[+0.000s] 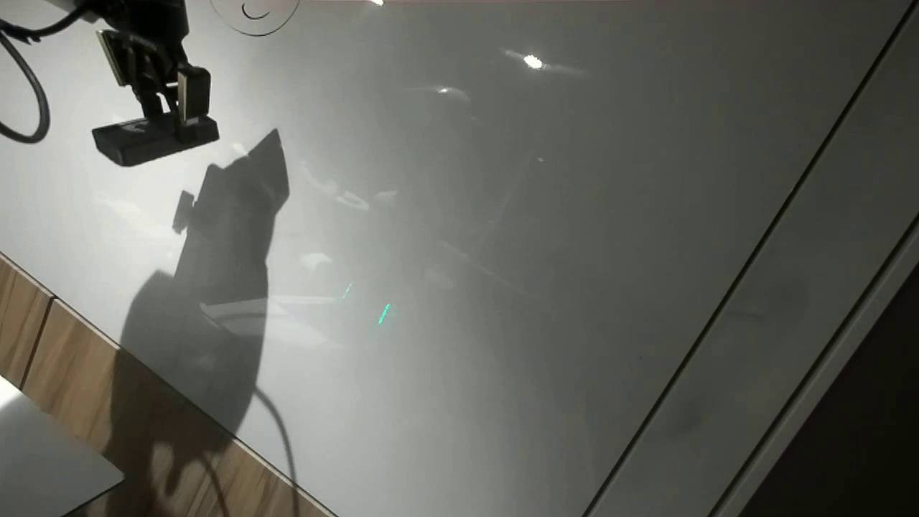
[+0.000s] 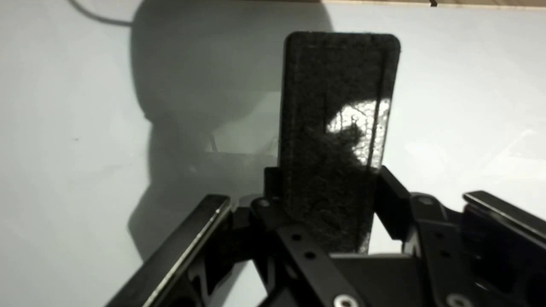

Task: Erase the drawing on the white board

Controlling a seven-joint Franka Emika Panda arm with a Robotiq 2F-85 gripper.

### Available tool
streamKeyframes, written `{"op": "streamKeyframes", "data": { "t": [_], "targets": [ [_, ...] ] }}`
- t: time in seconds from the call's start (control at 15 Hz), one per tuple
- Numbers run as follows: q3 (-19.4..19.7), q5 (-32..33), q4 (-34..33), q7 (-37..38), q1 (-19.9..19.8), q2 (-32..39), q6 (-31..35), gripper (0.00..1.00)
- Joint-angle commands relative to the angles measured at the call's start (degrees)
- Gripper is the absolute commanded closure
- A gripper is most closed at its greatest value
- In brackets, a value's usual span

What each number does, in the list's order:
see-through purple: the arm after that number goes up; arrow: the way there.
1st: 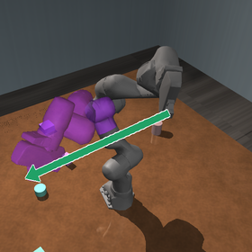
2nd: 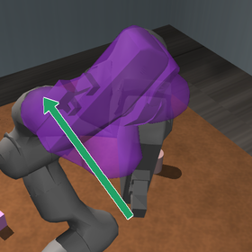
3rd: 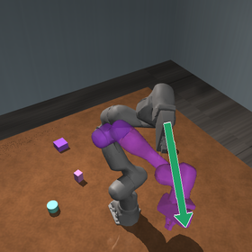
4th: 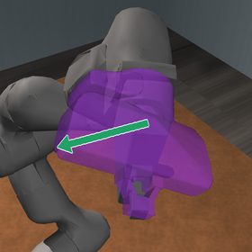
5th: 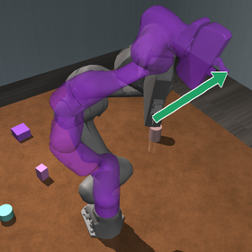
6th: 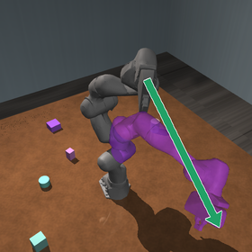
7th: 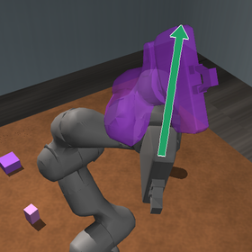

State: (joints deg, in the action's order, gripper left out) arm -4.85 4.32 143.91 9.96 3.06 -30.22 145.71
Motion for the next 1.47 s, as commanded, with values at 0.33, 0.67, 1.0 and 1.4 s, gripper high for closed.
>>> {"op": "streamKeyframes", "data": {
  "t": [0.33, 0.67, 1.0, 1.4],
  "targets": [
    [-3.37, -0.34, -8.62, 3.25, -1.45, -2.74, -1.36, 0.7],
    [-4.73, 0.45, -10.45, 4.24, -2.33, -2.01, -0.18, 0.7],
    [-6.48, 1.24, -12.01, 5.48, -3.51, -1.62, 0.65, 0.7],
    [-8.78, 3.45, -11.91, 7.23, -5.58, 0.43, 2.79, 0.7]
  ]
}}
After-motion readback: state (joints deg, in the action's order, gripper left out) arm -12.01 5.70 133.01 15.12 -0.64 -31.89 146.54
